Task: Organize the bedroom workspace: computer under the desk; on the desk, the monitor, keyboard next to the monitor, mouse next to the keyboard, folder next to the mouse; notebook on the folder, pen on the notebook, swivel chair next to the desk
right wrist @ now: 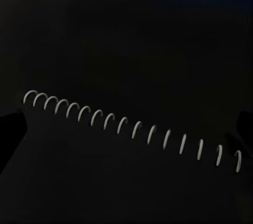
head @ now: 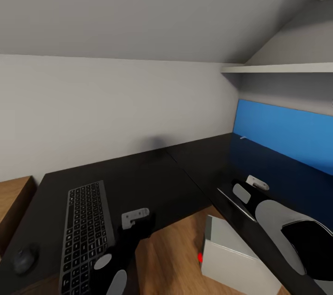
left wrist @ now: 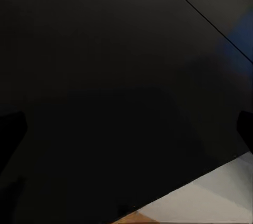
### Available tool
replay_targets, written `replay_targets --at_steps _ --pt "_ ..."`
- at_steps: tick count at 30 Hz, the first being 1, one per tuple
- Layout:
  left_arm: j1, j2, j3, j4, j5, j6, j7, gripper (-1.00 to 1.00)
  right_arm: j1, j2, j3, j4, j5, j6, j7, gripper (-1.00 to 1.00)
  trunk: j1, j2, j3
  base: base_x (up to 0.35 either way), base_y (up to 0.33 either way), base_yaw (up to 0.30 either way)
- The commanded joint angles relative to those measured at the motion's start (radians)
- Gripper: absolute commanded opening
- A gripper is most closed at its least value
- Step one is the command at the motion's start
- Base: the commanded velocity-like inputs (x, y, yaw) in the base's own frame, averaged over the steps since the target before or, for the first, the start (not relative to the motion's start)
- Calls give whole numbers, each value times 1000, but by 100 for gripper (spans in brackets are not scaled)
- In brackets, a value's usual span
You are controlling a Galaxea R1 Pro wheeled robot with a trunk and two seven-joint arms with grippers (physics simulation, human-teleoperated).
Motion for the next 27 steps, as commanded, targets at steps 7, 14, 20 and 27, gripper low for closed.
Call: replay_targets --at_steps 7,14,20,27 --pt "-1 0 -2 -1 10 2 10 100 0 0 8 -2 -9 1 -5 100 0 -1 -1 -43 0 0" --pt "-1 -6 -2 -1 9 -18 13 100 0 2 8 0 -9 0 -5 100 0 -1 -1 -6 0 0" --pt "-47 -34 -2 -1 -33 -157 19 100 0 2 9 1 -9 -3 -5 100 0 -1 -1 0 0 0" --pt "-104 -66 -2 -1 -71 -183 20 100 0 0 8 1 -8 -4 -5 100 0 -1 -1 0 0 0"
